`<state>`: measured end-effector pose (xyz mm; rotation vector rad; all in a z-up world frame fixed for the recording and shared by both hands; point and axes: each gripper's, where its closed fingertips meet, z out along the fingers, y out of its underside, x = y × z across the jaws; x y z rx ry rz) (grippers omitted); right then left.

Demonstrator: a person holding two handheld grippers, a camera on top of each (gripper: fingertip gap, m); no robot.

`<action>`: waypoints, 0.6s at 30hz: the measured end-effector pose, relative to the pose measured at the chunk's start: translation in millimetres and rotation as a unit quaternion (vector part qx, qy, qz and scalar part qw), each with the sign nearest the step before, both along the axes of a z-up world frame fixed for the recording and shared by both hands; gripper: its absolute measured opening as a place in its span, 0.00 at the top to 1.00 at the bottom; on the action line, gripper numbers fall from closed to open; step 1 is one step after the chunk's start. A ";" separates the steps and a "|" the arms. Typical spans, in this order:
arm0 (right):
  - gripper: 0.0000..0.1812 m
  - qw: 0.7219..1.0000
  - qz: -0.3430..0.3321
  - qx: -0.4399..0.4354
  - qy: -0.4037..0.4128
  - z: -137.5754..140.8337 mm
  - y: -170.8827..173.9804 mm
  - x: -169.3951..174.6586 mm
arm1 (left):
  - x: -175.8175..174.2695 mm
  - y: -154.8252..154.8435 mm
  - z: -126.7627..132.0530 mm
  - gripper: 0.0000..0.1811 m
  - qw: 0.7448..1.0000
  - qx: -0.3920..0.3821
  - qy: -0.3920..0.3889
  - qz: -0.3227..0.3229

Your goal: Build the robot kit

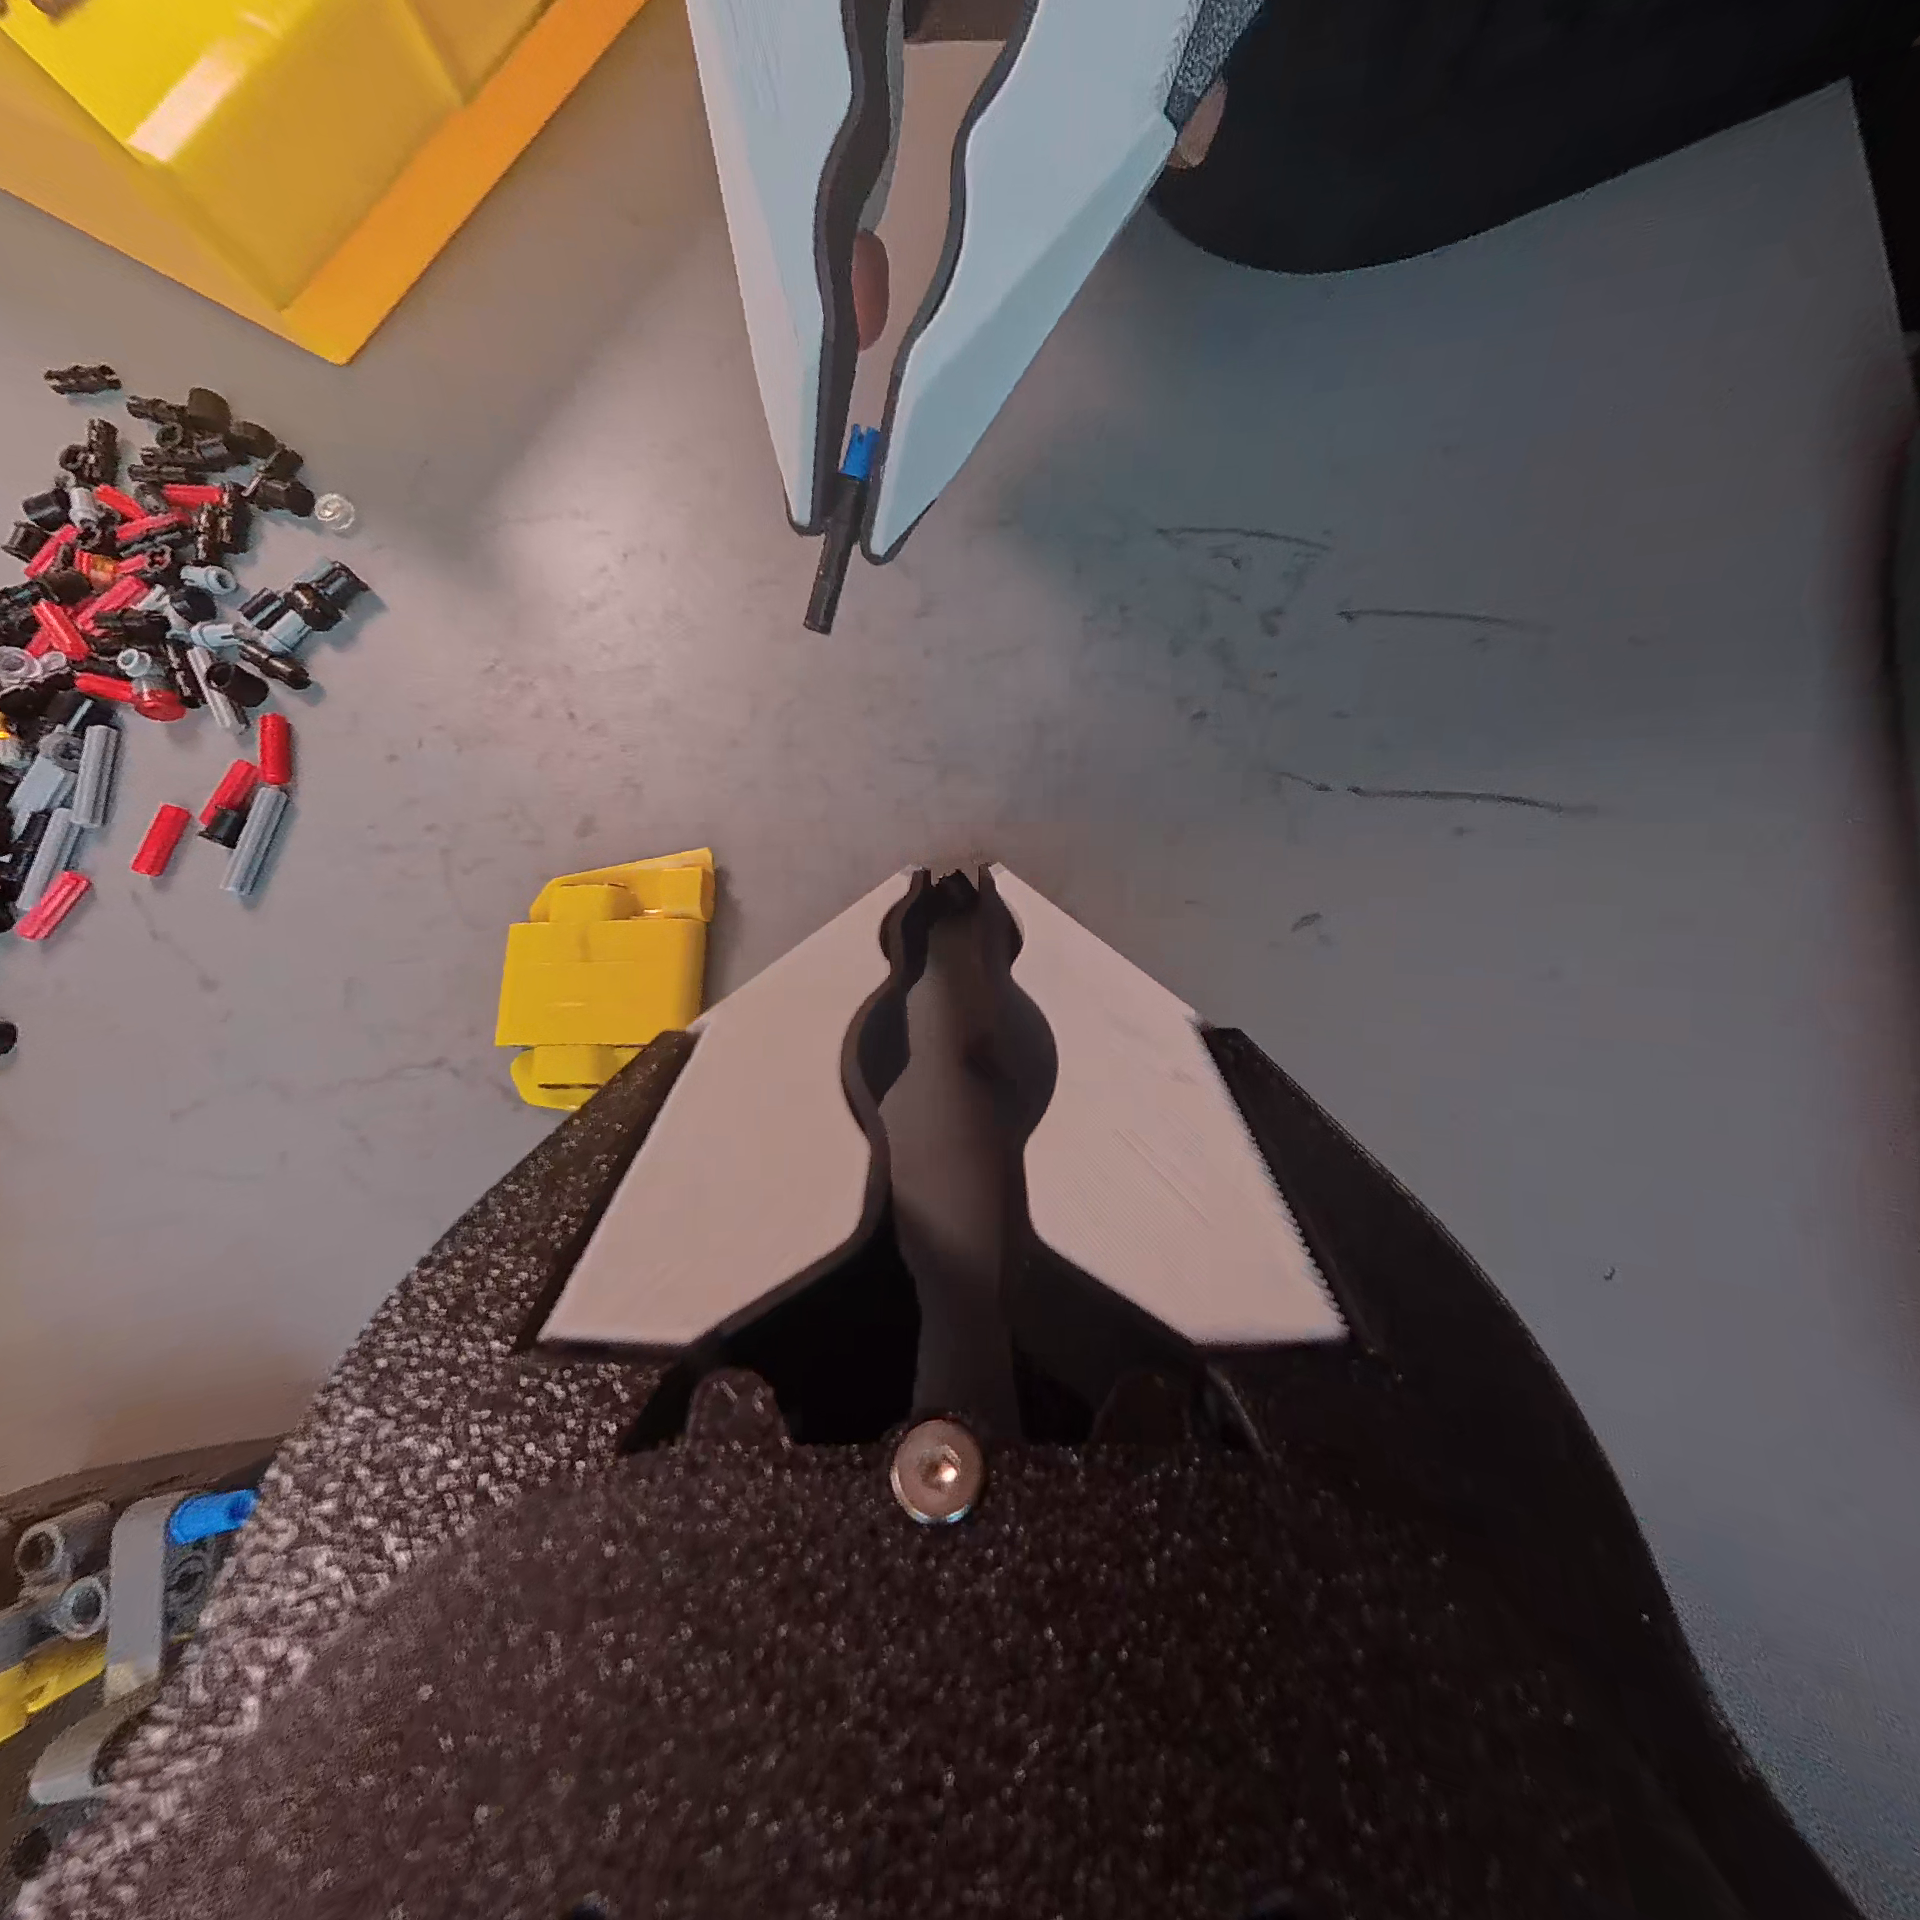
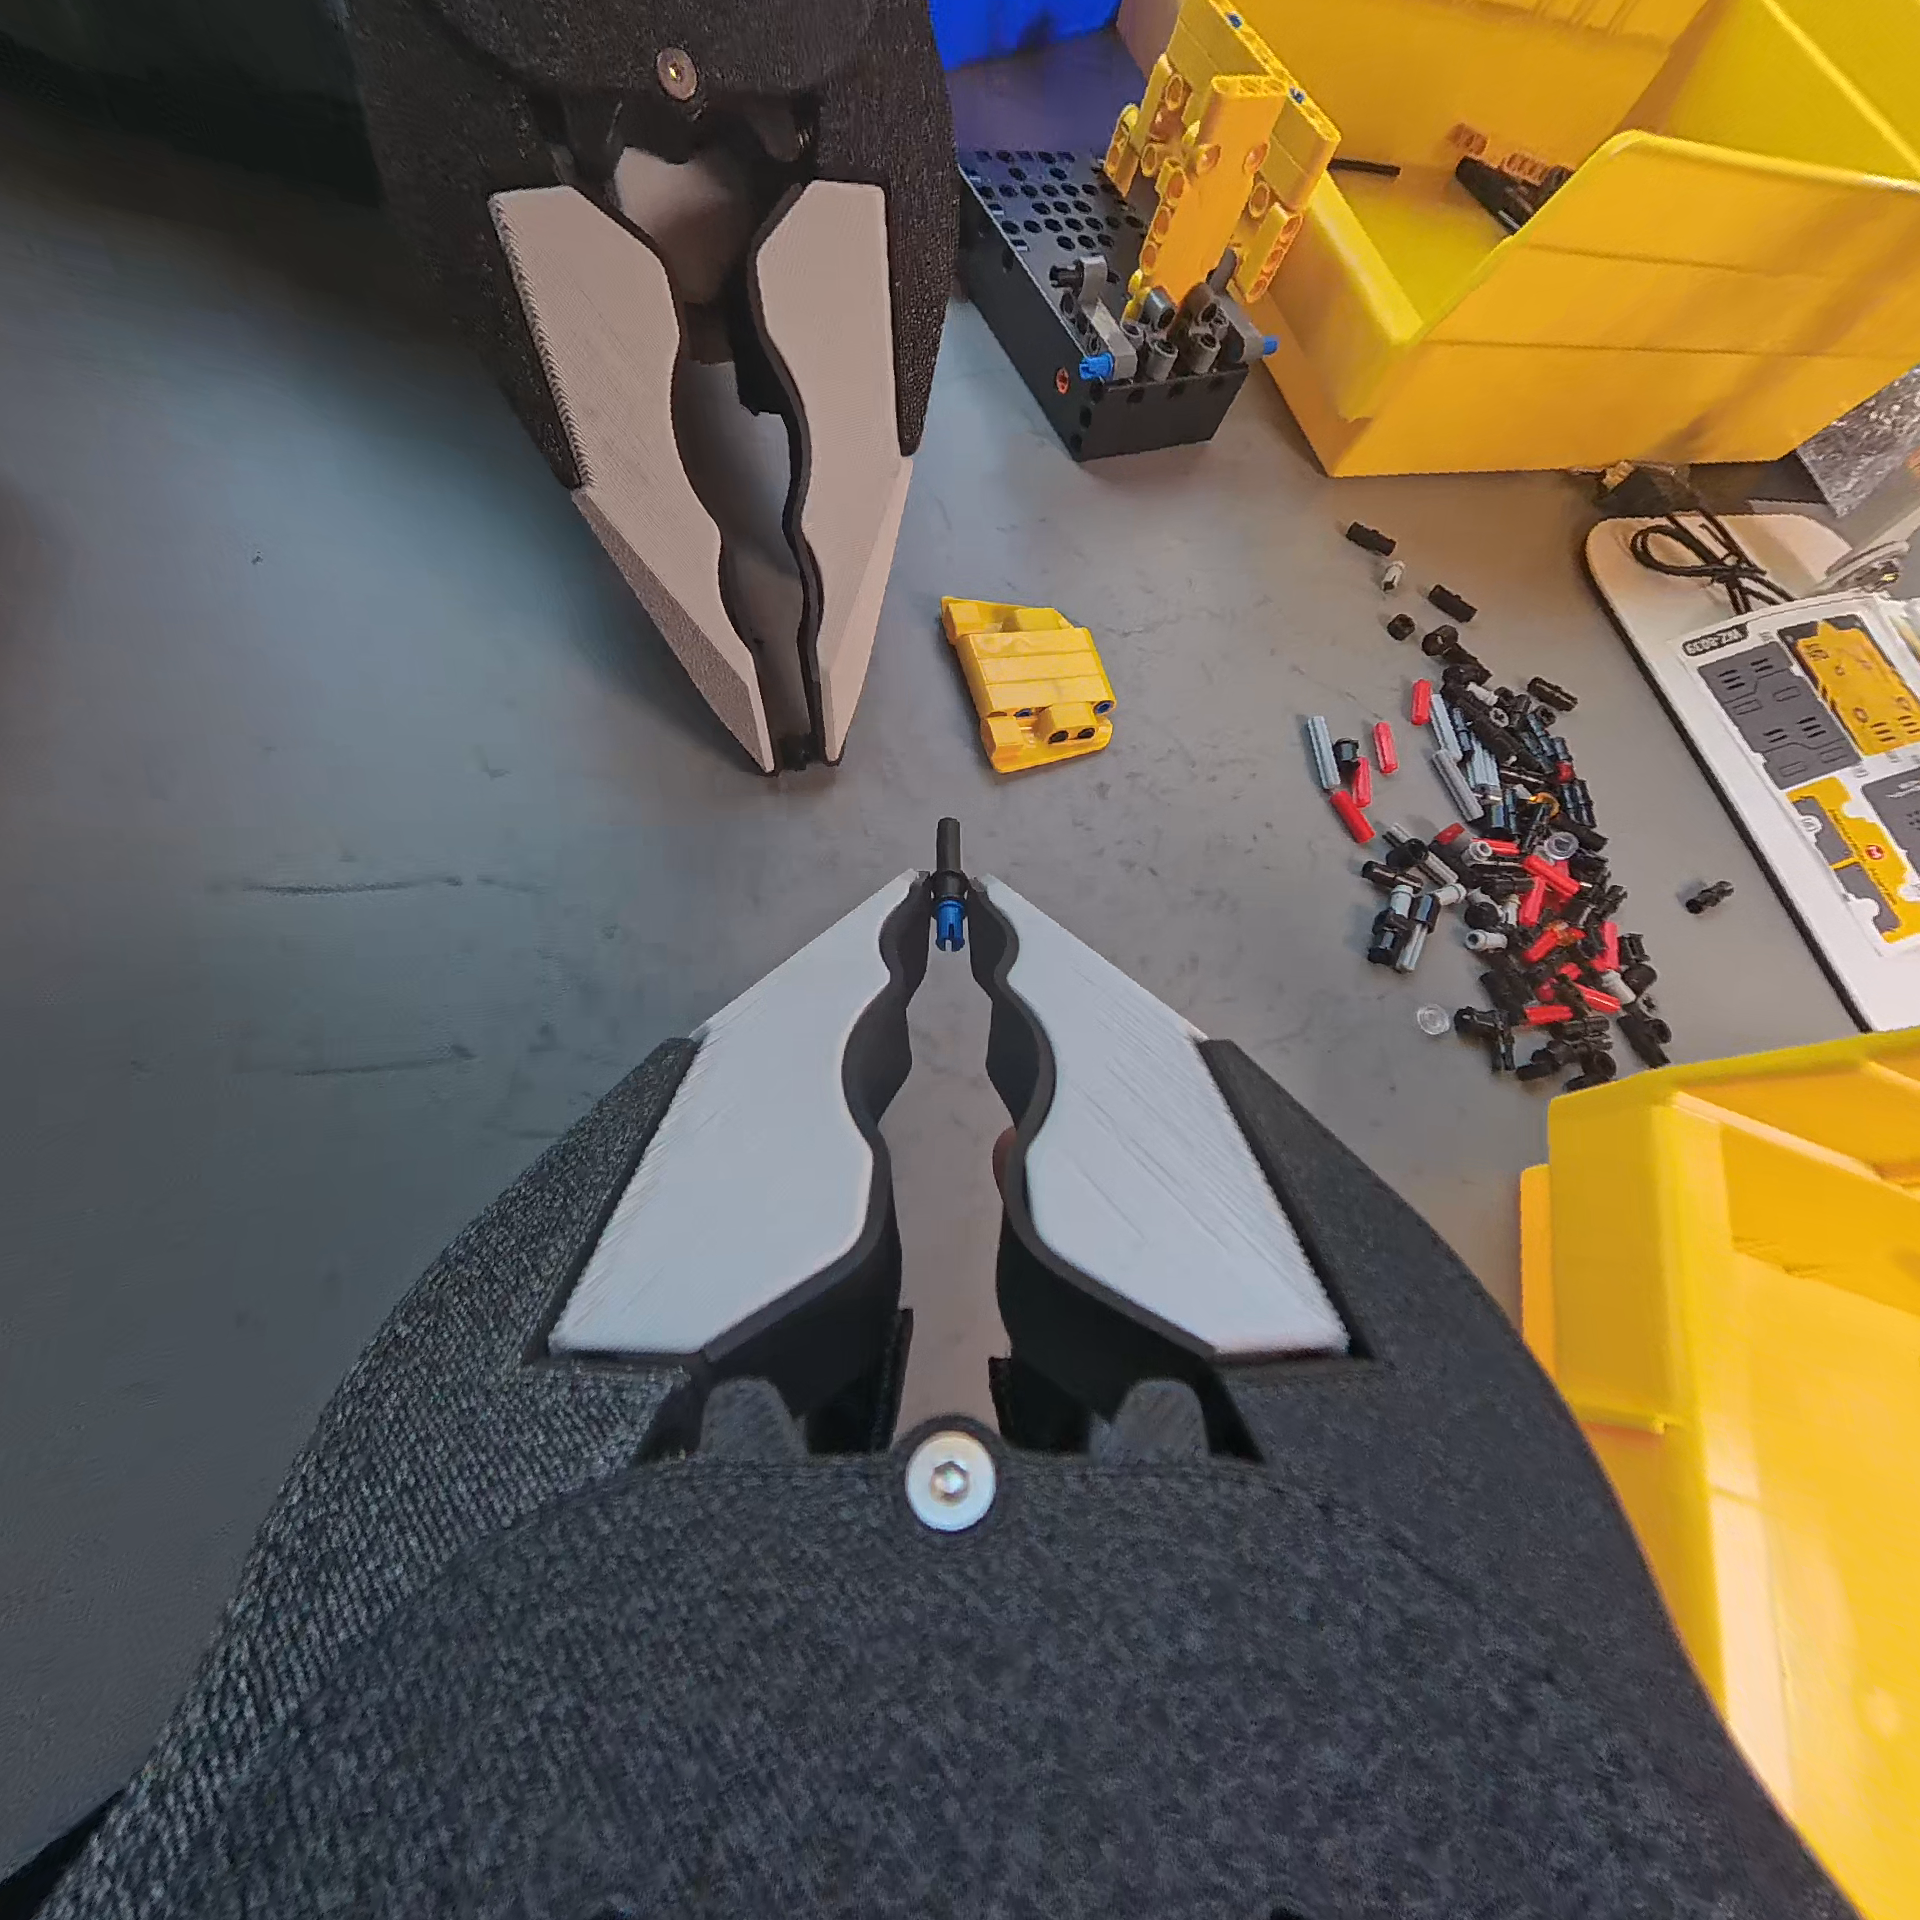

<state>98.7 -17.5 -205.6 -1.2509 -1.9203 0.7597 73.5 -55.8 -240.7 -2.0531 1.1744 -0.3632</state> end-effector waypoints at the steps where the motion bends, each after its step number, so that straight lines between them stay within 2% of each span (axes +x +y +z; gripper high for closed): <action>1: 0.97 1.000 0.001 -0.002 0.006 2.5 -0.9 -0.4 | -0.2 -1.8 2.5 0.96 1.000 0.000 -0.013 -0.004; 5: 0.97 0.998 0.017 -0.027 0.054 21.8 -9.8 -3.5 | 2.2 -4.5 44.6 0.96 0.988 0.007 -0.155 -0.010; 9: 0.97 0.980 0.076 -0.112 0.148 65.4 -37.2 -4.3 | 0.4 -13.0 86.3 0.96 0.959 0.026 -0.278 -0.041; 12: 0.97 0.980 0.090 -0.113 0.134 62.3 -44.4 -5.6 | 5.4 -21.3 92.5 0.97 0.956 0.037 -0.284 -0.071; 18: 0.97 0.985 0.112 -0.104 0.079 38.2 -55.4 -5.5 | 17.2 -28.9 73.9 0.97 0.967 0.029 -0.233 -0.098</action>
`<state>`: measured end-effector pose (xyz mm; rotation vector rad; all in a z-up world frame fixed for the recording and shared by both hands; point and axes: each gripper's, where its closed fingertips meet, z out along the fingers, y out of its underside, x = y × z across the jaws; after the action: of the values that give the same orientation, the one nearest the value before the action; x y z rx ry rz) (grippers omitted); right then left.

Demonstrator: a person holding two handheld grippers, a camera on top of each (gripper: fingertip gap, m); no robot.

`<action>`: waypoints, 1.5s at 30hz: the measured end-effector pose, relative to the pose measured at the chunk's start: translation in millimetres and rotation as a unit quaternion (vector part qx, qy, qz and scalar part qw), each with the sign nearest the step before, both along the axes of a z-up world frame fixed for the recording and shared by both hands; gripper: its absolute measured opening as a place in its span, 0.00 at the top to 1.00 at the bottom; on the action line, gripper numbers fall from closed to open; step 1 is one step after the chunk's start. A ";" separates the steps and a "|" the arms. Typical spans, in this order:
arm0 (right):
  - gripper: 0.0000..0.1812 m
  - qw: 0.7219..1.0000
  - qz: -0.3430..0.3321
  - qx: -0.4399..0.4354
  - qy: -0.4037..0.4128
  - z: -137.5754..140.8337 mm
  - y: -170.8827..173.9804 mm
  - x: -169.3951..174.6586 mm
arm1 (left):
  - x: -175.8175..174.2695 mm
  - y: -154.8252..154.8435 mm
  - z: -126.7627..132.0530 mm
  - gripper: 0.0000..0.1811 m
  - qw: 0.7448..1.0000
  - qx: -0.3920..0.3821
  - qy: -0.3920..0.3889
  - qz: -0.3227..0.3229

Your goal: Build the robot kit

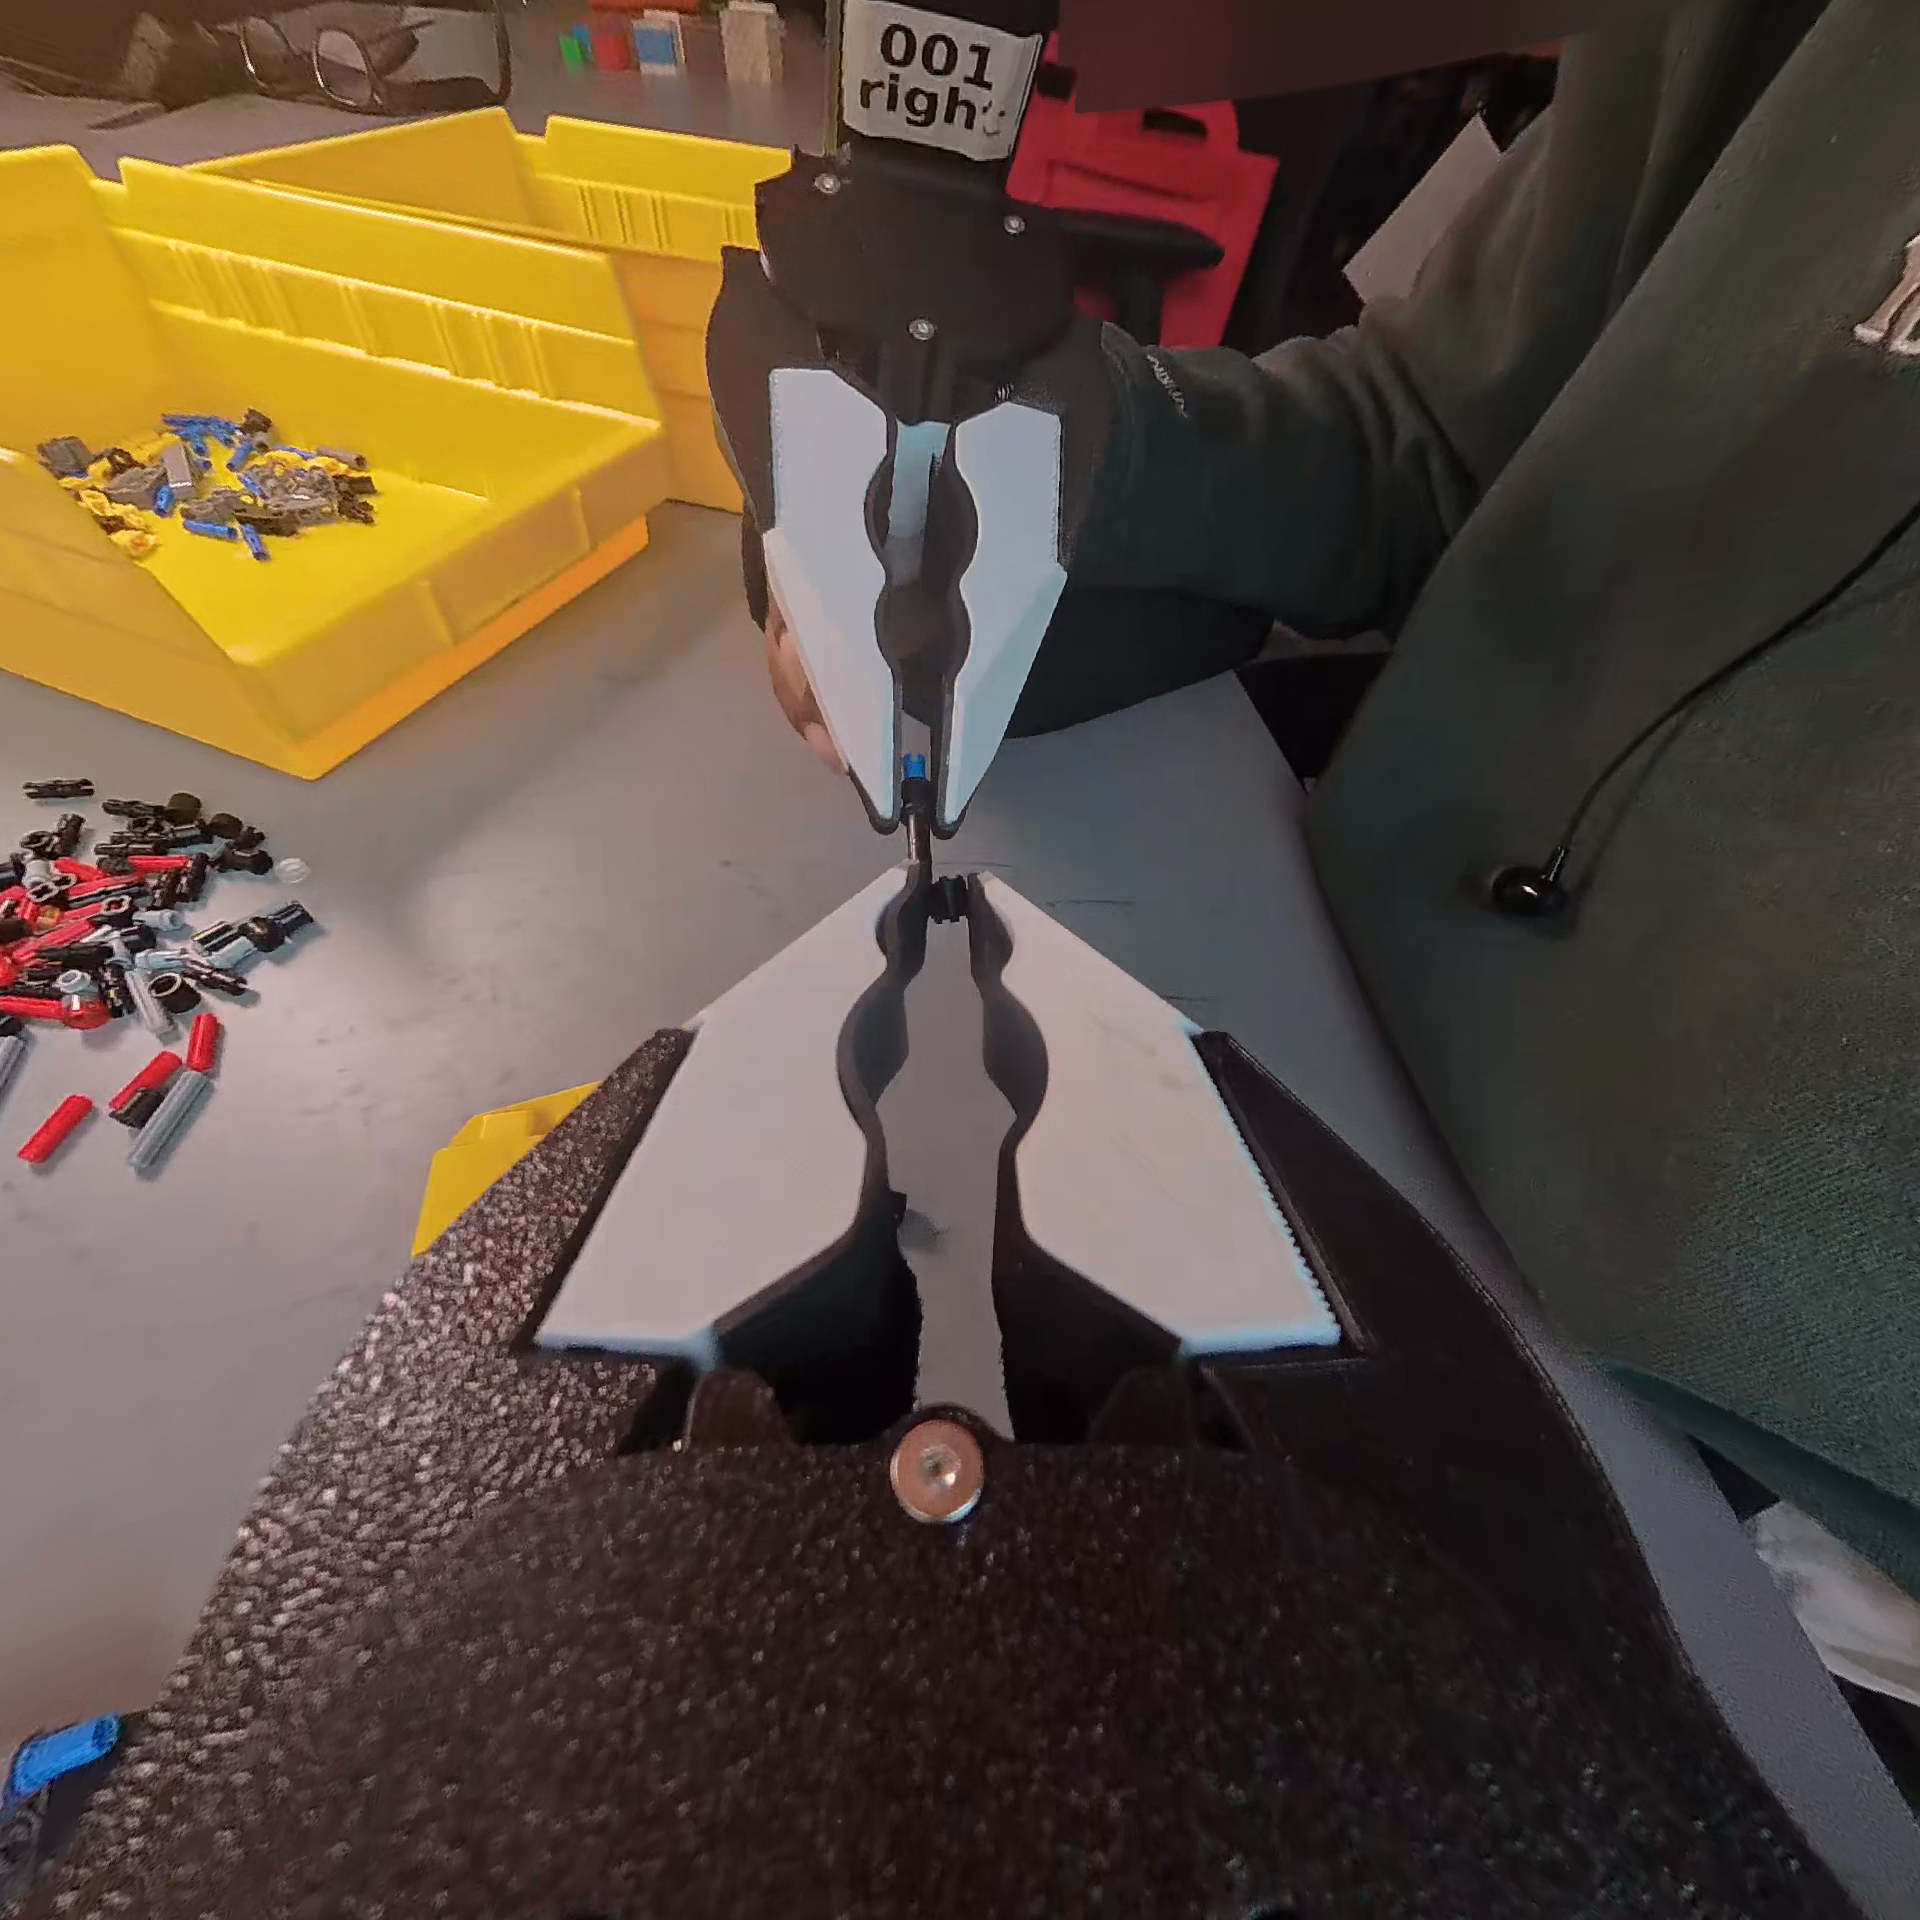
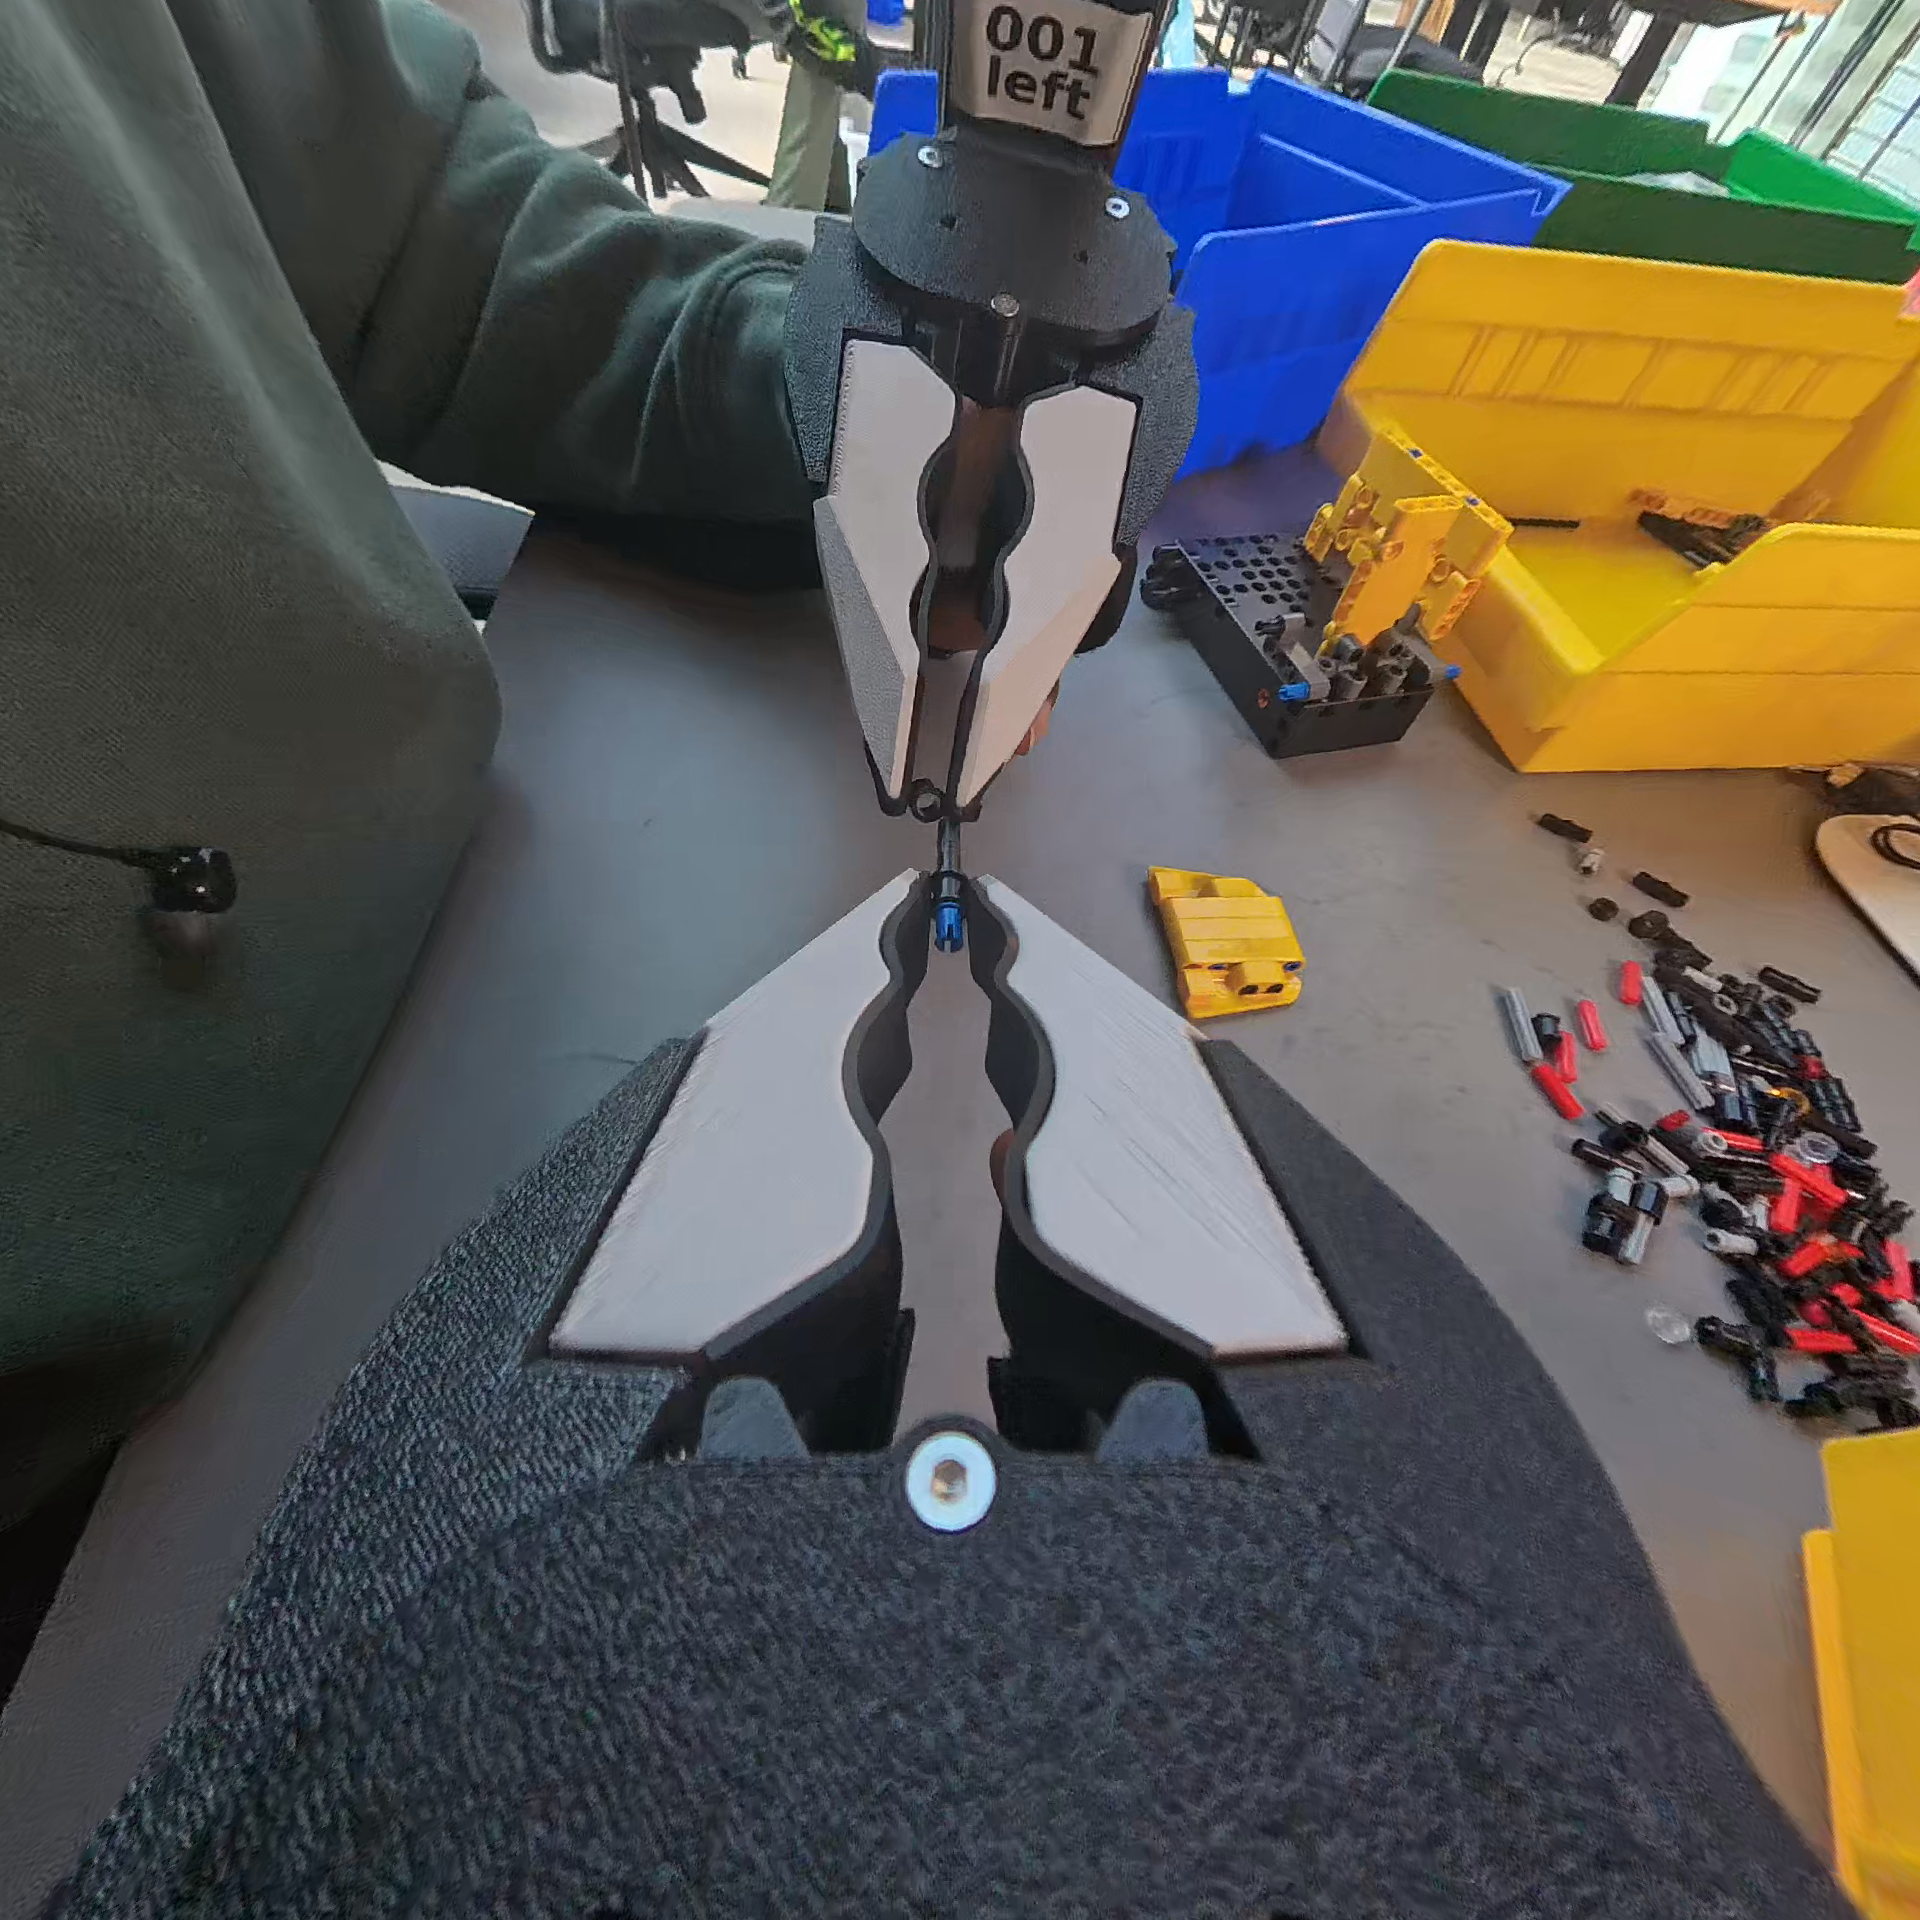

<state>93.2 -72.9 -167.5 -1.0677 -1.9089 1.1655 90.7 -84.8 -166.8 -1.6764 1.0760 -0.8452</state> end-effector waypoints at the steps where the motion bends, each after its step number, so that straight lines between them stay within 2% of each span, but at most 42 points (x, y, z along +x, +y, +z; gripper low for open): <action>1: 0.97 1.000 0.004 0.000 -0.005 -1.6 -1.0 0.8 | 0.2 0.0 -2.4 0.97 1.000 -0.001 0.006 0.000; 13: 0.97 0.997 0.010 0.036 -0.070 -27.6 -3.8 1.1 | 2.5 1.9 -31.6 0.97 0.995 0.006 0.104 0.007; 22: 0.97 0.991 -0.002 0.048 -0.124 -45.5 -1.9 -1.4 | -0.3 6.2 -49.9 0.98 0.982 0.031 0.184 0.028; 25: 0.98 0.986 -0.007 0.076 -0.150 -53.7 -0.5 -1.7 | -0.4 8.0 -59.6 0.98 0.977 0.030 0.210 0.033; 30: 0.98 0.974 -0.002 0.122 -0.188 -60.3 2.4 -1.9 | 0.1 11.5 -68.7 0.98 0.972 0.024 0.230 0.038; 36: 0.97 0.951 0.044 0.182 -0.246 -59.0 -1.3 -4.0 | -0.5 7.4 -70.8 0.97 0.974 0.000 0.224 0.026; 45: 0.97 0.944 0.056 0.174 -0.275 -59.3 -4.5 -12.9 | -10.3 -1.8 -72.8 0.94 0.970 0.006 0.241 0.022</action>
<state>80.3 -77.4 -226.8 -1.1745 -2.5145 0.5712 80.4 -86.6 -239.6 -1.9416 1.3537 -0.4046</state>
